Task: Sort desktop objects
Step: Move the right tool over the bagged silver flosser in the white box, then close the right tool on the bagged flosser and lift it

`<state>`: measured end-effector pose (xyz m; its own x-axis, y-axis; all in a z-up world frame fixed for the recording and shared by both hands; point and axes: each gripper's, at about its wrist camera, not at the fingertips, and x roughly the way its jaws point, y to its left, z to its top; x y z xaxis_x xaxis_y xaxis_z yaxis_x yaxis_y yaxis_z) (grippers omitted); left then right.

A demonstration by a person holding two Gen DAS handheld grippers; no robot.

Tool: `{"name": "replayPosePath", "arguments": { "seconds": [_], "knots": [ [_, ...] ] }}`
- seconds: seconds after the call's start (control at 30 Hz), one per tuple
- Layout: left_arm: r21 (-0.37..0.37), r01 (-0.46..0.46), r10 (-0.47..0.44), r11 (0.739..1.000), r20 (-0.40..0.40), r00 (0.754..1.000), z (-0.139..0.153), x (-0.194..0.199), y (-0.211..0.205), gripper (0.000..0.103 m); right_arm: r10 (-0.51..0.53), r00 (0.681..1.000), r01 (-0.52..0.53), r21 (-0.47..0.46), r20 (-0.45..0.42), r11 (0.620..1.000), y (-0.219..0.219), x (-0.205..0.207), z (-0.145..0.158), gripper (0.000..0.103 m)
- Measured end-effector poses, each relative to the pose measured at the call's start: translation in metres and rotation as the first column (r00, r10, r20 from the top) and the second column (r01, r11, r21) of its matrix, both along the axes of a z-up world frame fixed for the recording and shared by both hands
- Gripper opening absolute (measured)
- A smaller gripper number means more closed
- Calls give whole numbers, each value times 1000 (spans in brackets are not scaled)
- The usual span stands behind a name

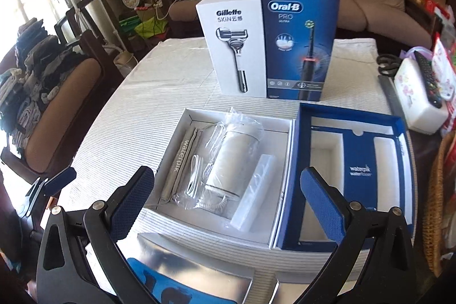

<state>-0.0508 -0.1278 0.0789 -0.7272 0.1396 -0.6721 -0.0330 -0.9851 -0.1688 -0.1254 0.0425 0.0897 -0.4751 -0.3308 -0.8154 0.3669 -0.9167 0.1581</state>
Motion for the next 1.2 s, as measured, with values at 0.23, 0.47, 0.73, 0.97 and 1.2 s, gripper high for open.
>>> {"name": "replayPosePath", "arguments": {
  "seconds": [0.23, 0.47, 0.73, 0.97, 1.2],
  "knots": [
    [78, 0, -1, 997, 9, 1000, -11, -7, -16, 103, -20, 994, 13, 70, 104, 997, -45, -52, -55, 97],
    [101, 39, -40, 994, 12, 999, -18, -15, -19, 103, -67, 985, 38, 176, 159, 984, -62, -88, -91, 96],
    [112, 85, -90, 990, 35, 995, -23, -21, -6, 103, -75, 972, 7, 295, 221, 956, -75, -119, -125, 89],
    [106, 98, -105, 989, 60, 993, -29, -25, 3, 103, -88, 955, -12, 332, 283, 943, -77, -120, -143, 78],
    [78, 99, -104, 992, 52, 993, -27, -24, 5, 103, -85, 951, 11, 242, 298, 970, -62, -119, -140, 63]
  ]
}}
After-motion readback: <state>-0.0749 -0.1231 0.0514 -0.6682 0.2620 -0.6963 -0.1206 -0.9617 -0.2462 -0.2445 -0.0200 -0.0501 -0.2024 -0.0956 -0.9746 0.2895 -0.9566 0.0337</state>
